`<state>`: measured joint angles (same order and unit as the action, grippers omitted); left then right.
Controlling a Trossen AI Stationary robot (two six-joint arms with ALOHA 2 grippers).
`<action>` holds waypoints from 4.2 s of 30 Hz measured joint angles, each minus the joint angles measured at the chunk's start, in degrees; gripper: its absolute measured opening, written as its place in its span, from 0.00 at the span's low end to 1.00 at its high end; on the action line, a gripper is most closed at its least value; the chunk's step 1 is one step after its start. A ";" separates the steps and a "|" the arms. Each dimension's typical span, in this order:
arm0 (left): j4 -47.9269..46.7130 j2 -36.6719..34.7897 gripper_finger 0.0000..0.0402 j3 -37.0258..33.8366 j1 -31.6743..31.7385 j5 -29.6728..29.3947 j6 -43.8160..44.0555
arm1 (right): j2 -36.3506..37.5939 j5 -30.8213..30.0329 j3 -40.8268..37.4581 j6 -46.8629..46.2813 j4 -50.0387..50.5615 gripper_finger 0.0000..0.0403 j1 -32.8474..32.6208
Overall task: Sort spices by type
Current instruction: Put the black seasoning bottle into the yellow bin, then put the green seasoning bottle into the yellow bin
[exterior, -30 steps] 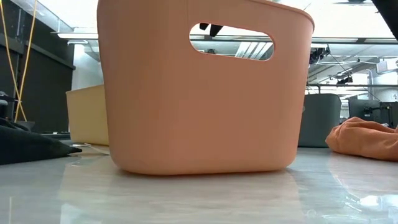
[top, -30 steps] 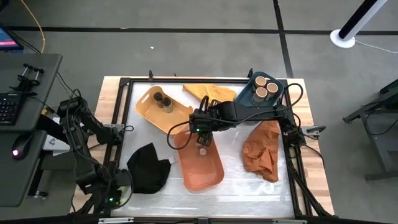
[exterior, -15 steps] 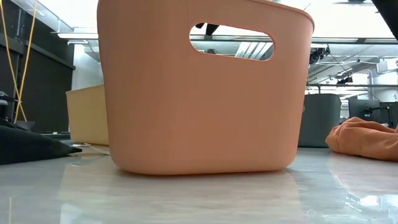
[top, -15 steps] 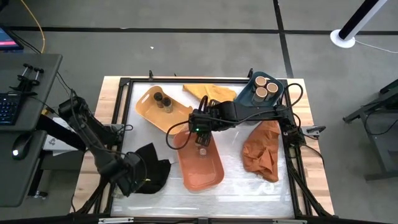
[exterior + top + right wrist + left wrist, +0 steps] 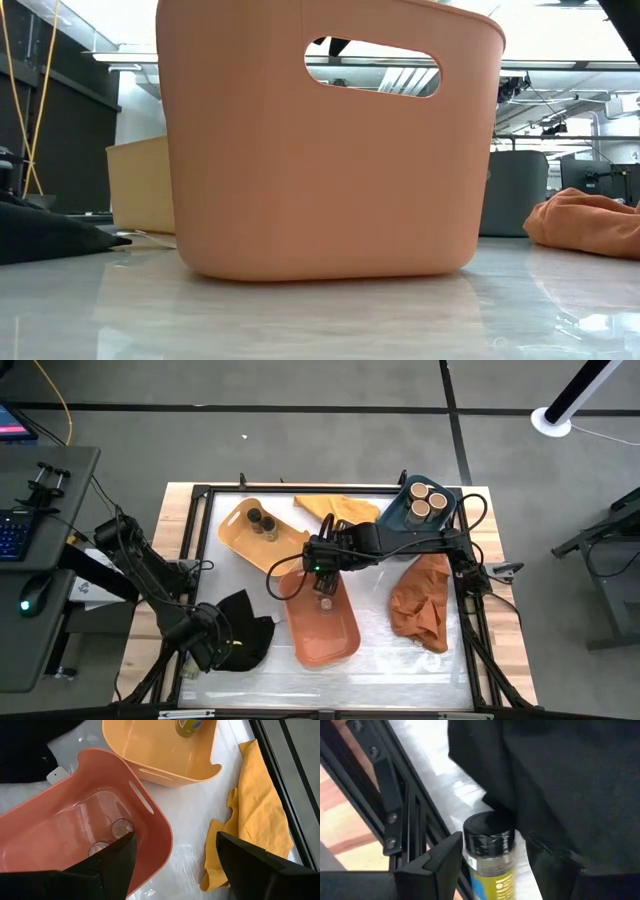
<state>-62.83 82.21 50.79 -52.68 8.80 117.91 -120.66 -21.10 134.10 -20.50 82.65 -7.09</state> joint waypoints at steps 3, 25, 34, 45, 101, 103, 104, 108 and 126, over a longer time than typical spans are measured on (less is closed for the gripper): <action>0.19 0.00 0.51 -0.61 -0.83 1.99 1.30 | 0.00 -0.02 0.00 0.00 -0.02 0.67 0.00; 11.58 3.02 0.50 -6.11 -4.33 2.77 3.03 | 0.00 -1.11 0.00 -0.68 -0.63 0.67 0.00; 11.56 1.19 0.33 -6.19 -3.45 2.54 -1.67 | 0.00 -5.69 0.00 -5.08 -0.63 0.67 0.00; 9.70 -11.91 0.19 -6.35 -0.57 -5.50 -4.64 | -0.02 -5.25 0.00 -4.25 -5.27 0.67 0.00; 18.52 6.71 0.83 -6.13 -5.80 -2.64 -1.20 | -0.02 -2.49 0.02 -0.02 -7.80 0.67 1.14; 19.30 7.75 0.82 -6.00 -5.78 -1.84 -2.27 | -0.02 -2.51 0.02 0.00 -7.80 0.67 1.14; 19.60 7.89 0.80 -5.98 -5.77 -1.55 -2.72 | -0.02 -2.62 0.00 0.00 -7.76 0.67 1.13; 19.80 7.42 0.64 -6.00 -5.77 -1.11 -3.67 | -0.02 -2.93 0.00 0.26 -7.13 0.67 1.12; 0.95 -12.13 0.40 -3.67 0.36 -14.00 -19.47 | 0.51 -3.23 0.00 2.48 -4.46 0.67 1.22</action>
<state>-61.88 70.08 47.12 -52.32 -5.20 98.43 -120.15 -24.34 134.10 -18.02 78.19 -5.87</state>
